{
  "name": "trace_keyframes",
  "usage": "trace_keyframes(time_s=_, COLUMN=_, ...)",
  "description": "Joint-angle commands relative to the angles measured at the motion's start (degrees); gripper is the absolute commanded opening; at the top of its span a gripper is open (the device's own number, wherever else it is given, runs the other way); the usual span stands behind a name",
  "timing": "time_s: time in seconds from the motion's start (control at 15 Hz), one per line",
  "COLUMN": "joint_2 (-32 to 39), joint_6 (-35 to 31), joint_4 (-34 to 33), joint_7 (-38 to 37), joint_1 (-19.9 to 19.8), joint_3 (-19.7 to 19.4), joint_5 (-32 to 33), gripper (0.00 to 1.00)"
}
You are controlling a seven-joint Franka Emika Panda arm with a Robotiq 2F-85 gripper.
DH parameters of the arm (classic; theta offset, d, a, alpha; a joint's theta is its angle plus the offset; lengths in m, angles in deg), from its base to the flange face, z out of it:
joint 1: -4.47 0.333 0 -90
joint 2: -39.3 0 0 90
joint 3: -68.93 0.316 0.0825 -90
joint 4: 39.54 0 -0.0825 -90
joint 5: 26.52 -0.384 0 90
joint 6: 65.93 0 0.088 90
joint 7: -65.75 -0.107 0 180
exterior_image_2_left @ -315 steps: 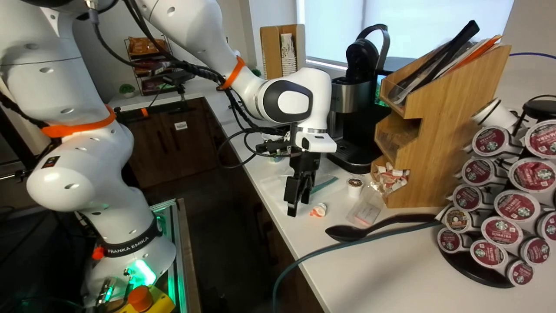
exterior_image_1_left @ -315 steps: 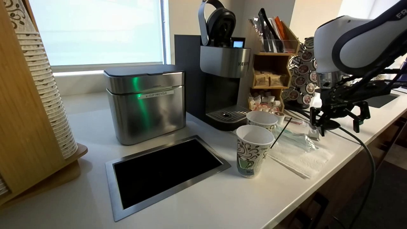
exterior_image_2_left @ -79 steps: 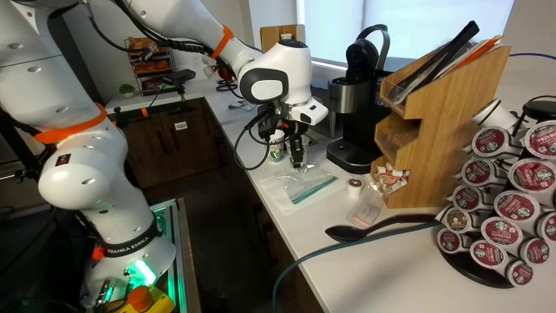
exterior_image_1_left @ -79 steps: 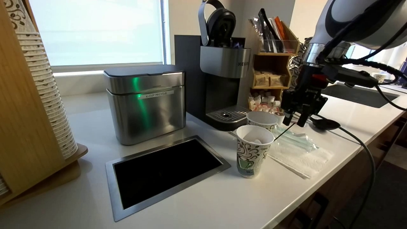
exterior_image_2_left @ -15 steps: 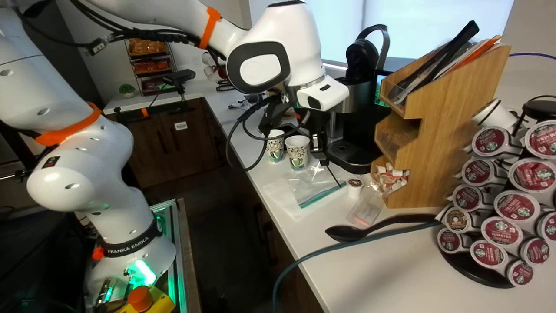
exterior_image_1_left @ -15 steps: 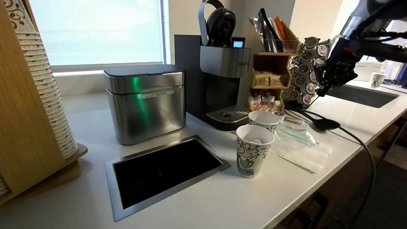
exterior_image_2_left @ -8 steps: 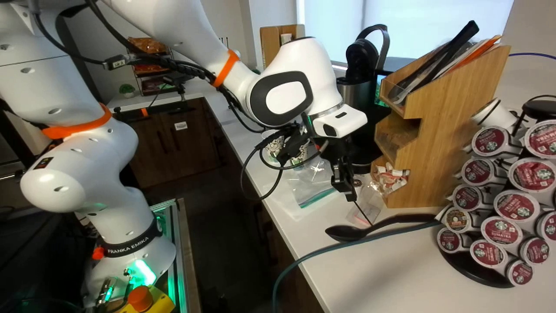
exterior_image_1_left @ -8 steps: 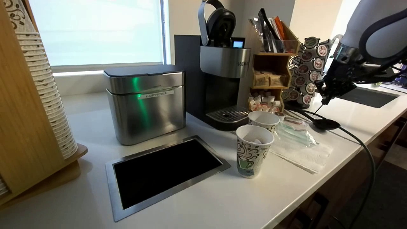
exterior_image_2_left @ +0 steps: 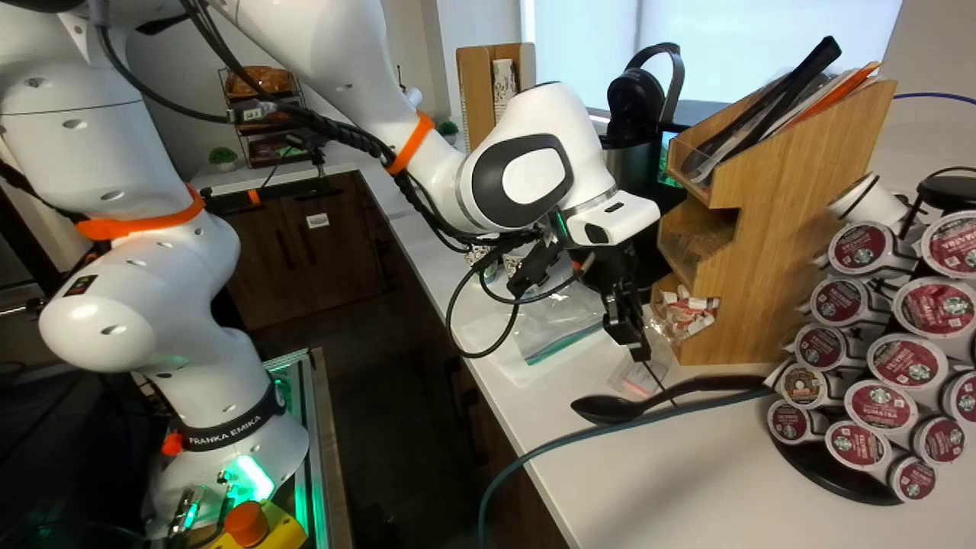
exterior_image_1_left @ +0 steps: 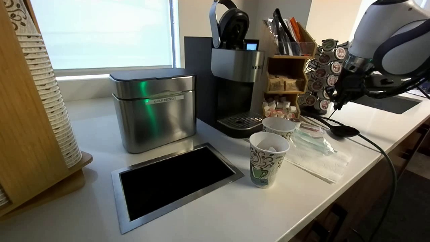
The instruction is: Put the items on the table in the cup
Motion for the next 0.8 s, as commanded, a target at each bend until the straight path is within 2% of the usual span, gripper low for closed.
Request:
trace_keyframes(time_s=0.0, joint_2=1.6, joint_6=0.15, joint_4=-1.43, joint_7=-4.13, joint_1=2.45, joint_3=-2.04, joint_5=3.39, gripper=0.44)
trace_keyframes(time_s=0.07, joint_2=0.82, joint_6=0.97, joint_4=-0.33, joint_7=2.79, joint_1=2.97, joint_3=-1.41, joint_5=-3.97, gripper=0.51)
trace_keyframes(time_s=0.2, joint_2=-1.5, joint_6=2.96, joint_4=1.15, joint_7=9.2, joint_1=3.89, joint_3=-0.82, joint_5=-12.86, gripper=0.66)
trace_keyframes(time_s=0.27, joint_2=-3.43, joint_6=2.95, joint_4=3.13, joint_7=14.6, joint_1=4.34, joint_3=-0.08, joint_5=-18.12, gripper=0.74)
trace_keyframes(time_s=0.4, joint_2=-6.35, joint_6=6.98, joint_4=3.47, joint_7=24.03, joint_1=5.8, joint_3=0.48, joint_5=-26.3, gripper=0.9)
trace_keyframes(time_s=0.47, joint_2=-7.9, joint_6=9.94, joint_4=3.57, joint_7=28.52, joint_1=6.22, joint_3=0.52, joint_5=-27.56, gripper=0.96)
trace_keyframes(time_s=0.6, joint_2=-10.93, joint_6=14.19, joint_4=3.44, joint_7=35.92, joint_1=6.64, joint_3=0.28, joint_5=-29.94, gripper=1.0)
trace_keyframes(time_s=0.67, joint_2=-6.37, joint_6=10.86, joint_4=1.27, joint_7=29.74, joint_1=6.05, joint_3=0.74, joint_5=-27.16, gripper=0.93)
trace_keyframes(time_s=0.73, joint_2=-8.0, joint_6=12.45, joint_4=1.47, joint_7=32.19, joint_1=6.11, joint_3=0.85, joint_5=-28.02, gripper=1.0)
